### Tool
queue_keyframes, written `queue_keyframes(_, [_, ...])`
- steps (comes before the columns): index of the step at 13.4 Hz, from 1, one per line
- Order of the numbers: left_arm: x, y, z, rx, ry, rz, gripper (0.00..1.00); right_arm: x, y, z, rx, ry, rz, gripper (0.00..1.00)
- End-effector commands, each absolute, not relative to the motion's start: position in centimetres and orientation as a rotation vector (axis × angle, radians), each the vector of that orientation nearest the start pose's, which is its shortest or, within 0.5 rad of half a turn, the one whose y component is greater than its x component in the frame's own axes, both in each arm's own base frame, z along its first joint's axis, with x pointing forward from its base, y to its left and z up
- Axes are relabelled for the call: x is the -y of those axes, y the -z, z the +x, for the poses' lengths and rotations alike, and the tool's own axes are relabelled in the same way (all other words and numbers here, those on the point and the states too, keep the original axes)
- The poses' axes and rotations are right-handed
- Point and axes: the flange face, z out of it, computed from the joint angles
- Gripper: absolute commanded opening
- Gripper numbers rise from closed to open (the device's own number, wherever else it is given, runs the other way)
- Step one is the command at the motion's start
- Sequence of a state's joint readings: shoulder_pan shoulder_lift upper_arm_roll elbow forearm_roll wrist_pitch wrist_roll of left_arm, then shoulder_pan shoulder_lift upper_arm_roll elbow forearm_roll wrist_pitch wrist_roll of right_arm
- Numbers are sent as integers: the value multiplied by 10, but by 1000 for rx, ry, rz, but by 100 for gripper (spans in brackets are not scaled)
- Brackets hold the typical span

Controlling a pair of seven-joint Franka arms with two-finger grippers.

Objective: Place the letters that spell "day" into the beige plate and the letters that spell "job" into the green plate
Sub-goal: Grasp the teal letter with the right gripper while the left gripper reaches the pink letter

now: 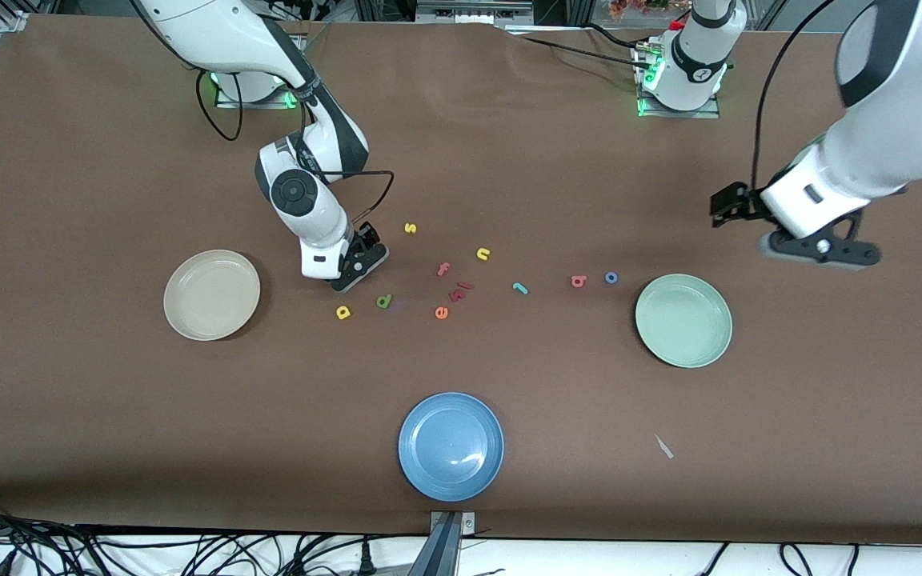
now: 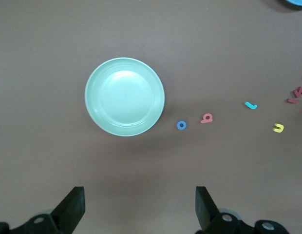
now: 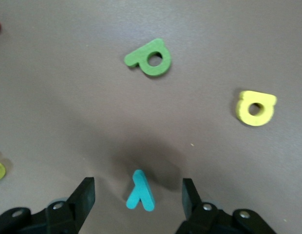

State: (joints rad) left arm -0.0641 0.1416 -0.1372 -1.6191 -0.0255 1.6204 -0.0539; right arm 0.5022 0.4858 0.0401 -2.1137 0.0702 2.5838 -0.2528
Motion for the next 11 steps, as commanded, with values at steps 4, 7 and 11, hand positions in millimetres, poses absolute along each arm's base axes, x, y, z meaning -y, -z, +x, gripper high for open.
queue_keyframes(4, [192, -445, 599, -415, -415, -3145, 100, -301, -171, 491, 1157, -42, -2867, 50])
queue_keyframes(7, [220, -405, 603, -468, -394, -3148, 100, -299, -171, 491, 1175, -53, -2860, 50])
queue_keyframes(11, [243, -330, 591, -431, -345, -3162, 100, -296, -171, 493, 1219, -56, -2846, 47])
